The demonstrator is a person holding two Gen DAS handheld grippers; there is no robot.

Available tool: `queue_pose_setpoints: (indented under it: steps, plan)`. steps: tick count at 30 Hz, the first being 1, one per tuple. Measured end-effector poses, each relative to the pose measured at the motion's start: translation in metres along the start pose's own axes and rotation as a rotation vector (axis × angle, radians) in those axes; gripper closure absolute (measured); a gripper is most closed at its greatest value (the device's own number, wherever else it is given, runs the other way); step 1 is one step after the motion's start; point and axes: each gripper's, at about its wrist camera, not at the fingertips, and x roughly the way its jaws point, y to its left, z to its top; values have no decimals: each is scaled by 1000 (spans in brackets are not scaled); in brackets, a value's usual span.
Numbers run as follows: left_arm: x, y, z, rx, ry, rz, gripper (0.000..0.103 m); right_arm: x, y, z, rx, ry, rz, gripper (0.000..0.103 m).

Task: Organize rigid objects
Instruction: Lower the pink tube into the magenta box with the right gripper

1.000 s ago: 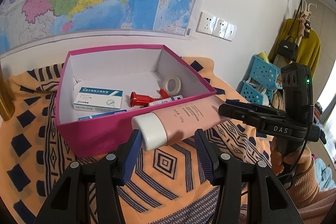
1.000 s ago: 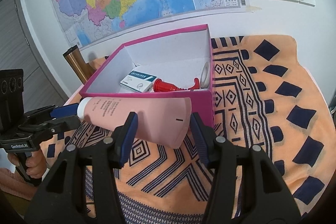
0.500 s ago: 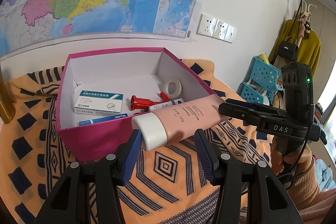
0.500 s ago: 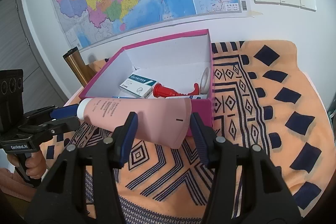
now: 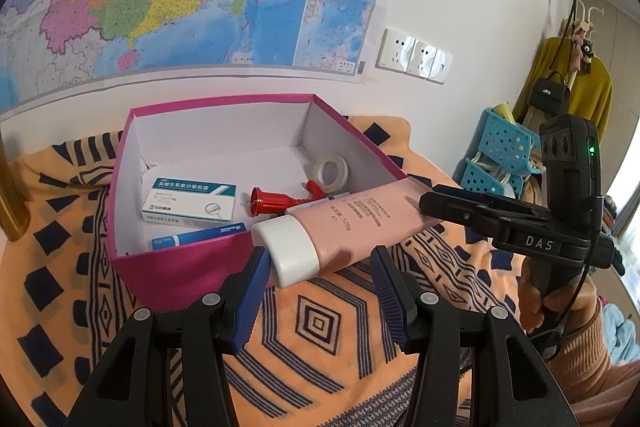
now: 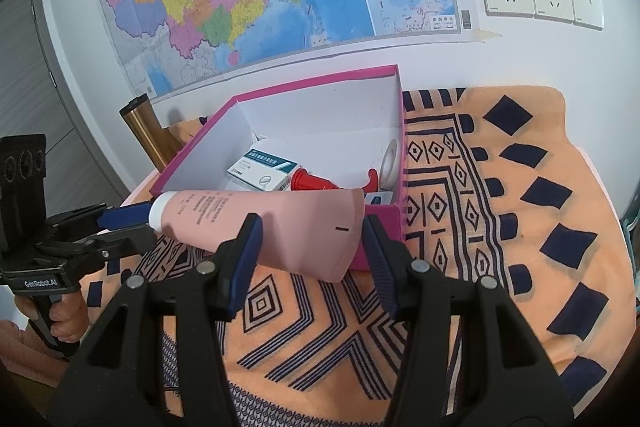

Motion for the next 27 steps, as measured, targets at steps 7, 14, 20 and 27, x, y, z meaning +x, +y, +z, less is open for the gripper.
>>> queue_pose_setpoints:
  steps: [7, 14, 20, 27]
  plan:
    - [1, 1, 2, -1, -4, 5, 51, 0, 0, 2, -2, -2, 1, 49]
    - [1, 1, 3, -2, -8, 7, 51, 1, -1, 5, -7, -5, 1, 48]
    - [1, 2, 4, -1, -8, 7, 51, 1, -1, 7, -8, -7, 3, 48]
    - [3, 3, 5, -1, -8, 9, 51, 1, -1, 7, -8, -7, 2, 48]
